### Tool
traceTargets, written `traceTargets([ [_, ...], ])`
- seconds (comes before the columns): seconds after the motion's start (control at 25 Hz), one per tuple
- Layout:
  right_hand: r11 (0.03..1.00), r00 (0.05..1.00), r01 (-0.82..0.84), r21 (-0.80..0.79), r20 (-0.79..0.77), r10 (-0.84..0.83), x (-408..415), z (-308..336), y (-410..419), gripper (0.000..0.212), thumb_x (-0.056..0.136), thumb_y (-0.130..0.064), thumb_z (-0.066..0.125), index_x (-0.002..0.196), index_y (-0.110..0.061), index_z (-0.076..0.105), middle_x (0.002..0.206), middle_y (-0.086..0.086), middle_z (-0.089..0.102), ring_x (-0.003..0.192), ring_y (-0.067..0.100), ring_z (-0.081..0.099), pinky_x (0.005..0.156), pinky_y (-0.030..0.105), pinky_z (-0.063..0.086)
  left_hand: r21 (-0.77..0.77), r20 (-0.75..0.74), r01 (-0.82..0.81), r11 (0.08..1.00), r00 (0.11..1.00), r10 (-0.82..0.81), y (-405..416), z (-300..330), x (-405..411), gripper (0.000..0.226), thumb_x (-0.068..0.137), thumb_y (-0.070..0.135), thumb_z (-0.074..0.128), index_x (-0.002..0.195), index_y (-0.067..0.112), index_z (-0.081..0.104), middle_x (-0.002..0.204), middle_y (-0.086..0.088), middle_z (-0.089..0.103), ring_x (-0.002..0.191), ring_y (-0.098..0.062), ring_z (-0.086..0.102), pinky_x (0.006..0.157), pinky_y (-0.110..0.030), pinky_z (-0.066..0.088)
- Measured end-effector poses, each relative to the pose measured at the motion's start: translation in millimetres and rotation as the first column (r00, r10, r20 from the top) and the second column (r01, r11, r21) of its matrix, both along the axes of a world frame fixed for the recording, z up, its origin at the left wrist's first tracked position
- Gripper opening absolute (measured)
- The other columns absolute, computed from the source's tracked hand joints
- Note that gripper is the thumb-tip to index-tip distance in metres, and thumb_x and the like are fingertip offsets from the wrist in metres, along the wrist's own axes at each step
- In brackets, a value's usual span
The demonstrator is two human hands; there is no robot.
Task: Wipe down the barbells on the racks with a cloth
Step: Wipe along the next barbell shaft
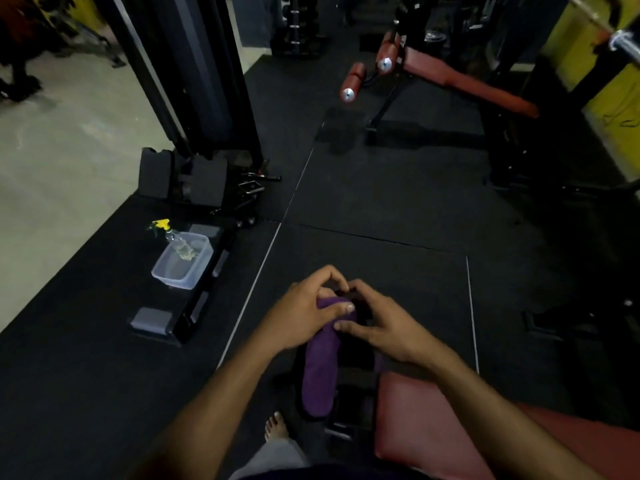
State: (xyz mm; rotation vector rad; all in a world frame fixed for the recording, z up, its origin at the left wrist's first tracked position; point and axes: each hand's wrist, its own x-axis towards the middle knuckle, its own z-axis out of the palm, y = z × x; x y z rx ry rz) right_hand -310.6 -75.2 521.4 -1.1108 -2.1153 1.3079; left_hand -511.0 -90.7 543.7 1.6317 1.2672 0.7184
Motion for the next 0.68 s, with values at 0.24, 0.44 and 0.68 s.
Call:
traceTargets([
  [0.24, 0.971, 0.961, 0.233, -0.049, -0.139, -0.238, -84, 17, 36, 0.009, 0.096, -0.024, 0.069, 0.100, -0.023, 0.062, 0.093, -0.006, 0.069, 0.086, 0.010, 0.066, 0.076, 0.035, 0.054, -0.270, 0.304, -0.047, 0.962, 0.943, 0.132, 14, -31, -114, 0.087, 0.074, 0.028, 0.091, 0.142, 0.044, 0.039, 0.129, -0.004, 0.065, 0.120, -0.023, 0.065, 0.103, -0.050, 0.051],
  [0.44, 0.913, 0.902, 0.406, -0.029, -0.149, -0.406, -85, 30, 53, 0.013, 0.095, -0.011, 0.068, 0.099, -0.017, 0.056, 0.088, -0.005, 0.064, 0.080, 0.002, 0.059, 0.071, 0.025, 0.048, -0.046, 0.210, -0.029, 0.999, 0.977, 0.038, 48, -32, -137, 0.022, 0.090, 0.024, 0.076, 0.110, 0.022, 0.065, 0.104, 0.002, 0.072, 0.101, -0.016, 0.069, 0.094, -0.042, 0.054],
  [0.68, 0.880, 0.950, 0.225, 0.418, 0.107, -0.294, -74, 49, 69, 0.045, 0.097, -0.003, 0.060, 0.134, -0.027, 0.054, 0.125, -0.015, 0.053, 0.107, 0.004, 0.059, 0.085, 0.015, 0.048, 0.058, 0.198, 0.067, 0.996, 0.977, -0.078, 106, -16, -128, 0.024, 0.086, 0.014, 0.075, 0.105, 0.023, 0.063, 0.101, 0.010, 0.068, 0.098, -0.007, 0.065, 0.086, -0.029, 0.050],
])
